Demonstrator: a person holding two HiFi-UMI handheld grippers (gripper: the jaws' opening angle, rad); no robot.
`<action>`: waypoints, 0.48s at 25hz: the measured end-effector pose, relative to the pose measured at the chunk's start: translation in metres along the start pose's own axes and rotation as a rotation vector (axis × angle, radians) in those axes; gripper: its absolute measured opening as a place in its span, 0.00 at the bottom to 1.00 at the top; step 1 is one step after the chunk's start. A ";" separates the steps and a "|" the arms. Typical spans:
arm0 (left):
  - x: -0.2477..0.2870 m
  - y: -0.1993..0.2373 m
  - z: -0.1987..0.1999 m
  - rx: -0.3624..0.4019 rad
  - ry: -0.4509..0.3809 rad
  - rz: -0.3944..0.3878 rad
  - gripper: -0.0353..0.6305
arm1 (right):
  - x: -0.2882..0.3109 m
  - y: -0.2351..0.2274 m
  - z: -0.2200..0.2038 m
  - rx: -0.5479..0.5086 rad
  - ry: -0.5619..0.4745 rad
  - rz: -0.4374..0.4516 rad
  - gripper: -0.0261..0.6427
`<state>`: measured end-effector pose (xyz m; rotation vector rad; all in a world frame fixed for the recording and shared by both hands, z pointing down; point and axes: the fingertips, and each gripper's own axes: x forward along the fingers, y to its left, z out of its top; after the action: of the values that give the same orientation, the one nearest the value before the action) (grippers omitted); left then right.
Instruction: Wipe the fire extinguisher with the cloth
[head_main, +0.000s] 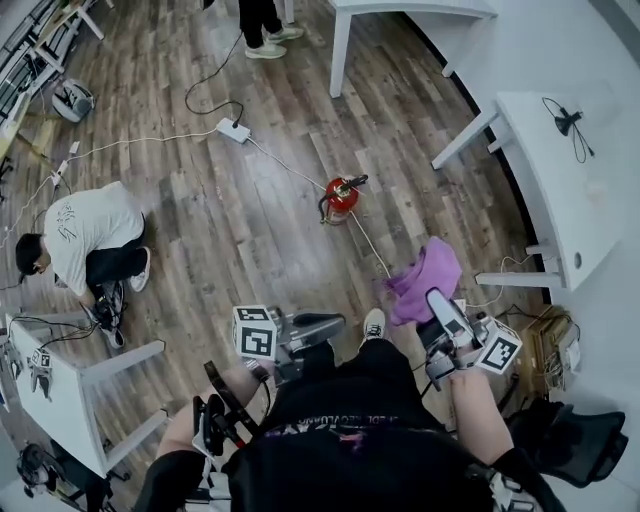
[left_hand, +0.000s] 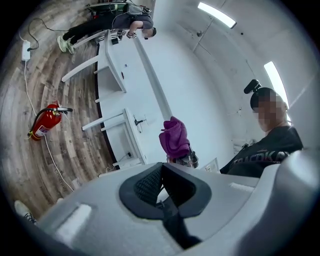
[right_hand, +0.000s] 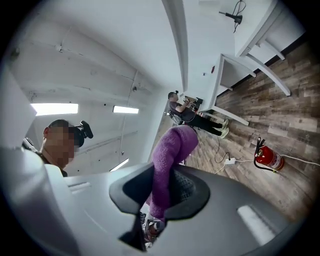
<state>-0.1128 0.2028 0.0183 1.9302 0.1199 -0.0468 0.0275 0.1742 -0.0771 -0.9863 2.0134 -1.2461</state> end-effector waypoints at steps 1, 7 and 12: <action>0.003 -0.003 -0.001 0.004 -0.005 -0.003 0.05 | -0.005 0.003 -0.001 -0.012 0.002 -0.001 0.13; 0.018 -0.019 0.008 0.008 -0.128 -0.002 0.05 | -0.028 0.006 -0.010 -0.009 0.044 0.030 0.14; 0.050 -0.045 -0.025 0.002 -0.183 0.030 0.05 | -0.074 0.010 -0.009 -0.021 0.131 0.048 0.13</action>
<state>-0.0684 0.2453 -0.0193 1.9196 -0.0317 -0.2029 0.0591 0.2423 -0.0764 -0.8814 2.1405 -1.2962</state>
